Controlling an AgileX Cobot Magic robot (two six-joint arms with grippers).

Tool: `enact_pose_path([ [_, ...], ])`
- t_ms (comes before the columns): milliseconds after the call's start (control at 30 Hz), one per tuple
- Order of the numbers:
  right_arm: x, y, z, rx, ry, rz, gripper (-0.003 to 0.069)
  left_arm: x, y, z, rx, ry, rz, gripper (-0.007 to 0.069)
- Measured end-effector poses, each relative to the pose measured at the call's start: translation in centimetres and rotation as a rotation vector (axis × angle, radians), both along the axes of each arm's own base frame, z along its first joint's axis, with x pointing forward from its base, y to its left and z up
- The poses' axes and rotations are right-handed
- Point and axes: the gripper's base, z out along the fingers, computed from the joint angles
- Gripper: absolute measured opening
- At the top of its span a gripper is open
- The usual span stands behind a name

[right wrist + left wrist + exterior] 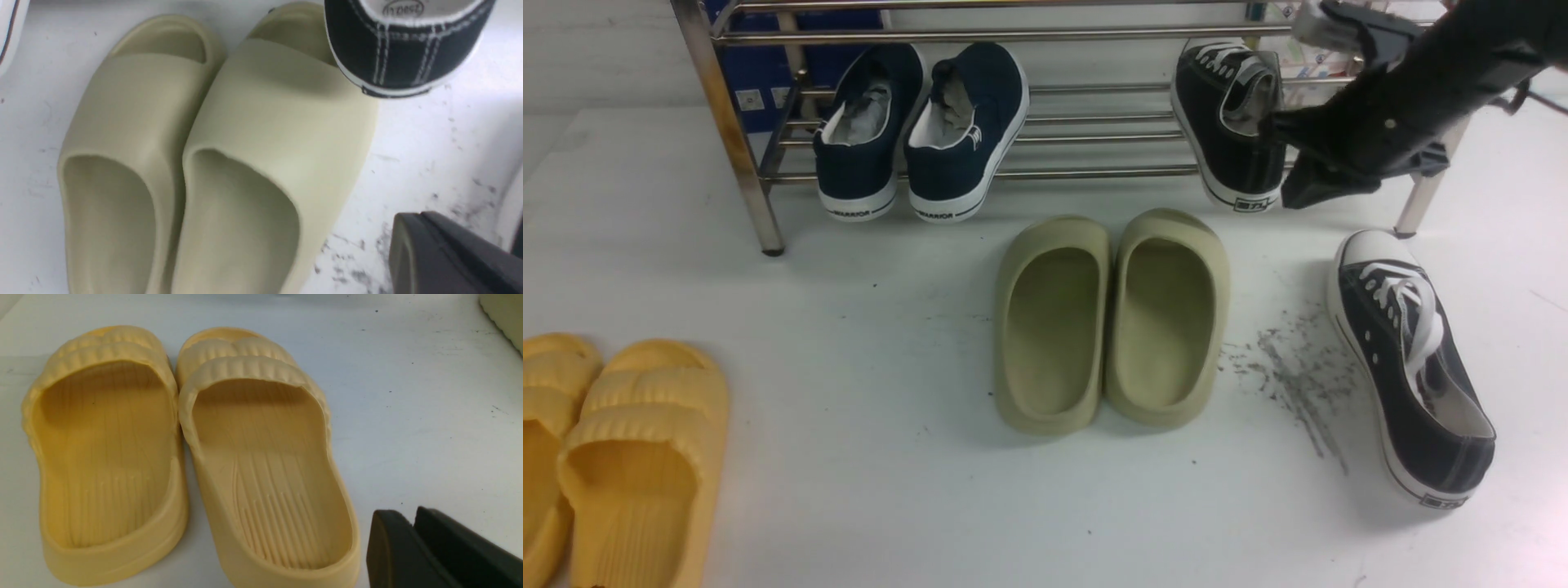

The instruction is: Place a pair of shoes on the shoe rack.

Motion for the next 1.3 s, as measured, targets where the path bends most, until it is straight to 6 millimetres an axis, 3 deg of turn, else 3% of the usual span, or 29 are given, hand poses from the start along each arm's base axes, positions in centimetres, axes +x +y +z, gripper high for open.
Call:
enact_pose_path([
  [133, -2.7, -1.1, 2.6, -0.086, 0.054, -0.002, 0.0132, 0.0, 0.0, 0.0, 0.000, 0.000, 0.000, 0.0095],
  [200, -4.9, -2.1, 3.9, -0.139, 0.098, -0.061, 0.0211, 0.0, 0.0, 0.0, 0.000, 0.000, 0.000, 0.0099],
  [267, -6.0, -2.6, 3.8, -0.164, 0.120, -0.083, 0.0253, 0.0, 0.0, 0.0, 0.000, 0.000, 0.000, 0.0101],
  [300, -7.5, -3.0, 3.5, -0.178, 0.141, -0.093, 0.0292, 0.0, 0.0, 0.0, 0.000, 0.000, 0.000, 0.0102],
  [400, -9.5, -3.0, 1.6, -0.192, 0.194, -0.086, 0.0330, 0.0, 0.0, 0.0, 0.000, 0.000, 0.000, 0.0104],
  [500, -11.8, -2.4, -1.5, -0.204, 0.237, -0.057, 0.0344, 0.0, 0.0, 0.0, 0.000, 0.000, 0.000, 0.0110],
  [767, -12.8, -2.0, -8.9, -0.225, 0.235, -0.048, 0.0347, 0.0, 0.0, 0.0, 0.000, 0.000, 0.000, 0.0117],
  [900, -12.2, -2.0, -11.1, -0.252, 0.246, -0.035, 0.0300, 0.0, 0.0, 0.0, 0.000, 0.000, 0.000, 0.0120],
  [967, -12.1, -2.1, -11.3, -0.261, 0.244, -0.031, 0.0233, 0.0, 0.0, 0.0, 0.000, 0.000, 0.000, 0.0120],
  [1033, -12.1, -2.1, -11.0, -0.266, 0.233, -0.023, 0.0115, 0.0, 0.0, 0.0, 0.000, 0.000, 0.000, 0.0120],
  [1067, -12.1, -2.1, -11.0, -0.266, 0.234, -0.023, 0.0115, 0.0, 0.0, 0.0, 0.000, 0.000, 0.000, 0.0120],
  [1100, -12.2, -2.1, -10.5, -0.271, 0.235, -0.014, 0.0038, 0.0, 0.0, 0.0, 0.000, 0.000, 0.000, 0.0122],
  [1133, -12.3, -2.1, -9.9, -0.281, 0.237, -0.004, 0.0022, 0.0, 0.0, 0.0, 0.000, 0.000, 0.000, 0.0124],
  [1267, -12.1, -2.2, -7.2, -0.310, 0.184, 0.033, 0.0022, 0.0, 0.0, 0.0, 0.000, 0.000, 0.000, 0.0127],
  [1300, -11.7, -2.2, -5.5, -0.323, 0.133, 0.051, 0.0022, 0.0, 0.0, 0.0, 0.000, 0.000, 0.000, 0.0127],
])
